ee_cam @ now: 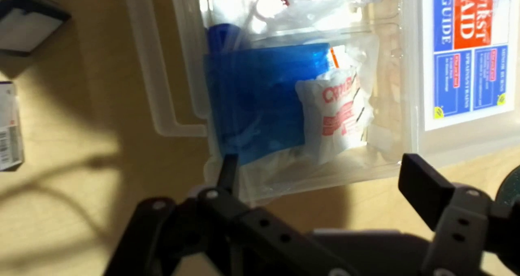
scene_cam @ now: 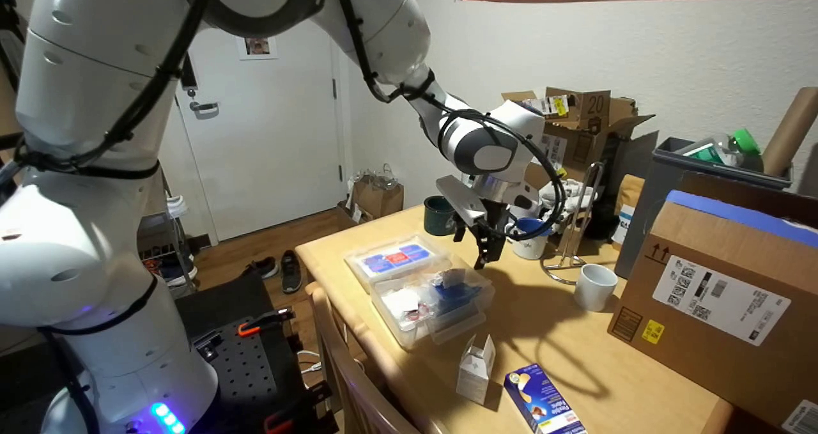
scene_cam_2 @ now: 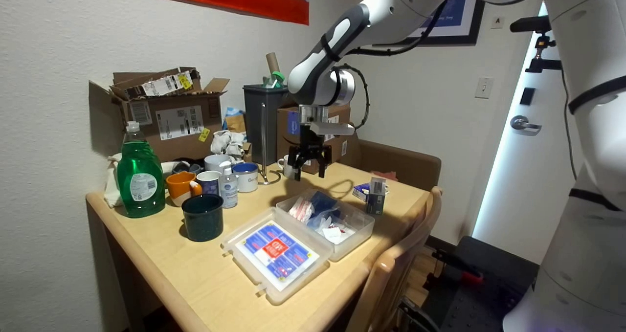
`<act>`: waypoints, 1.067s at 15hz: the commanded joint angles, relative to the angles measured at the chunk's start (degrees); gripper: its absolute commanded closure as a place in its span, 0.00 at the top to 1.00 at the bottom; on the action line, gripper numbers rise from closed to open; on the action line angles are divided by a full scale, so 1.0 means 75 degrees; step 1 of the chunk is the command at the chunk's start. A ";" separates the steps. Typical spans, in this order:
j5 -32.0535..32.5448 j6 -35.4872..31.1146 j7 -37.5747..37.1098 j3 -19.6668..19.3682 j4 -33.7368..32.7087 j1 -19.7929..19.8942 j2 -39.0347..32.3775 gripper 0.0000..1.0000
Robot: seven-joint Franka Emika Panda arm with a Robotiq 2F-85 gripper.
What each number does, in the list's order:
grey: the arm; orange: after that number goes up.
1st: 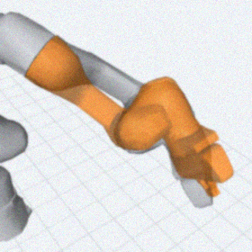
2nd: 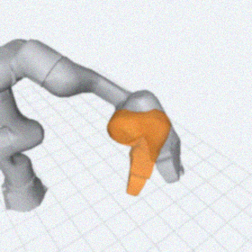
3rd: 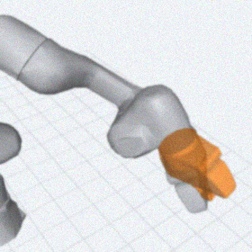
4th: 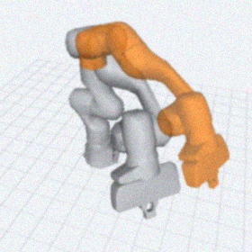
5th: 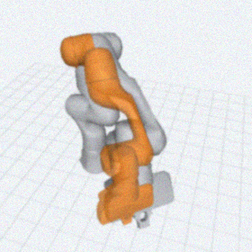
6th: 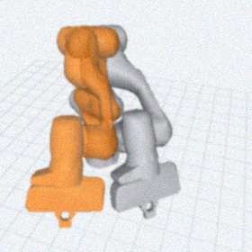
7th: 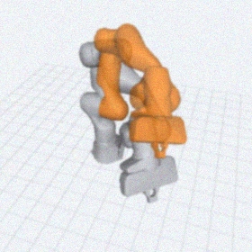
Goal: Put the boxes inside the case
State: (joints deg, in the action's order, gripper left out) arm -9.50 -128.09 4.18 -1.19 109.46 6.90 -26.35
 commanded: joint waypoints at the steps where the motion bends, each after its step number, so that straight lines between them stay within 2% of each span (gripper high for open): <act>1: 0.0617 0.0764 0.0139 -0.0255 0.0270 -0.0009 0.0727 1.00; 5: 0.1110 0.1609 0.0123 -0.0417 0.0131 -0.0003 0.0994 1.00; 7: 0.1129 0.1752 0.0032 -0.0489 0.0087 0.0046 0.1030 1.00; 16: 0.0014 0.1622 -0.0160 -0.0795 -0.0401 0.0734 0.0311 1.00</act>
State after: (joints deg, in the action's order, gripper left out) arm -6.50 -116.62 4.07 -6.85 108.84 10.92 -21.97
